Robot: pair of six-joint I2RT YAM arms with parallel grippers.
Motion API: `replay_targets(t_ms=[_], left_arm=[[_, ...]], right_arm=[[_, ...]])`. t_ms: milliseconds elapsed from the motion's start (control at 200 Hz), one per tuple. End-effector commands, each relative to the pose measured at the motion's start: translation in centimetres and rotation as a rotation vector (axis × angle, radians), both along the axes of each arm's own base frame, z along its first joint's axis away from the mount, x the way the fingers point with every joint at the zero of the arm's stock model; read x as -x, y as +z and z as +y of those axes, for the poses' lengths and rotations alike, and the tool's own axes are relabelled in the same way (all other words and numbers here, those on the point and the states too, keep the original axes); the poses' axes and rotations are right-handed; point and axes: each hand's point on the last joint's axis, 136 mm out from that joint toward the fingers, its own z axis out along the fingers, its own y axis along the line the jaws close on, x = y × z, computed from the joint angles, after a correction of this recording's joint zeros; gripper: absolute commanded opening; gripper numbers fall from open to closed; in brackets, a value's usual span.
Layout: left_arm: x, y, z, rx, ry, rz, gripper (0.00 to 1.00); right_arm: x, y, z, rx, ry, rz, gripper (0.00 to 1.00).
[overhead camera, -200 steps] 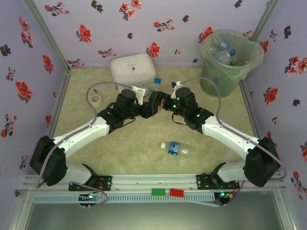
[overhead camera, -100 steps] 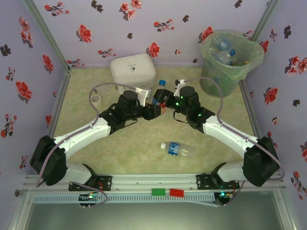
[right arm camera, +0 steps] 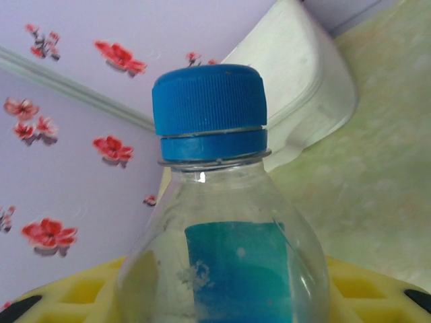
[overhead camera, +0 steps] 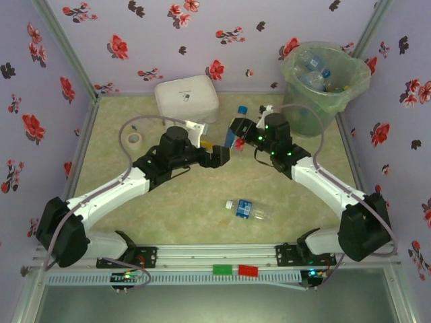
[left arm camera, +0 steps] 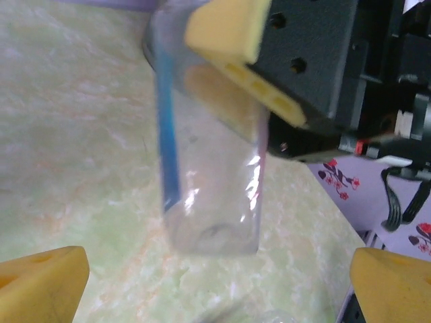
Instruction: Put the plastic bottles in the bin
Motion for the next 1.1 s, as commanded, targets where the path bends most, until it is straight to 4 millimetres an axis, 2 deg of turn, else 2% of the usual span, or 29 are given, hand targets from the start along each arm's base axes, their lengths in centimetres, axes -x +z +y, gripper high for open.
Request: replay_targets(t_ms=[0, 100, 190, 320, 430, 530, 665, 750, 845, 925, 1095], left_arm=[[-2.3, 2.2, 1.2, 0.021, 0.066, -0.075, 1.00], [-3.6, 1.8, 1.4, -0.013, 0.069, -0.092, 1.00], [-5.1, 0.6, 1.8, -0.037, 0.106, -0.071, 1.00], [-7.2, -2.4, 2.9, -0.043, 0.172, 0.033, 1.00], [-7.7, -4.7, 3.6, -0.053, 0.180, 0.105, 1.00], [-7.7, -6.6, 4.4, -0.077, 0.193, 0.145, 1.00], [-7.3, -8.4, 5.5, -0.102, 0.211, 0.190, 1.00], [-6.8, -9.5, 5.9, -0.105, 0.222, 0.218, 1.00], [-6.6, -10.2, 6.2, -0.098, 0.233, 0.238, 1.00], [-6.5, -10.5, 6.4, -0.095, 0.239, 0.250, 1.00], [-6.9, -10.4, 6.4, -0.100, 0.241, 0.244, 1.00]], right_arm=[[-1.8, 4.6, -3.0, 0.057, -0.056, -0.091, 0.45], [-3.7, 6.9, -6.9, 0.092, -0.145, -0.115, 0.45], [-5.5, 9.6, -11.0, 0.119, -0.242, -0.142, 0.44], [-7.7, 13.5, -17.2, 0.144, -0.439, -0.223, 0.43], [-9.0, 16.4, -21.8, 0.125, -0.582, -0.297, 0.42], [-9.9, 17.8, -25.8, 0.119, -0.710, -0.338, 0.42], [-10.8, 18.4, -30.7, 0.109, -0.846, -0.357, 0.42], [-11.0, 18.5, -33.0, 0.132, -0.922, -0.361, 0.42], [-11.3, 18.6, -34.6, 0.190, -0.988, -0.367, 0.42], [-11.9, 18.6, -35.3, 0.242, -1.012, -0.368, 0.43], [-14.4, 16.2, -36.0, 0.352, -0.998, -0.284, 0.45]])
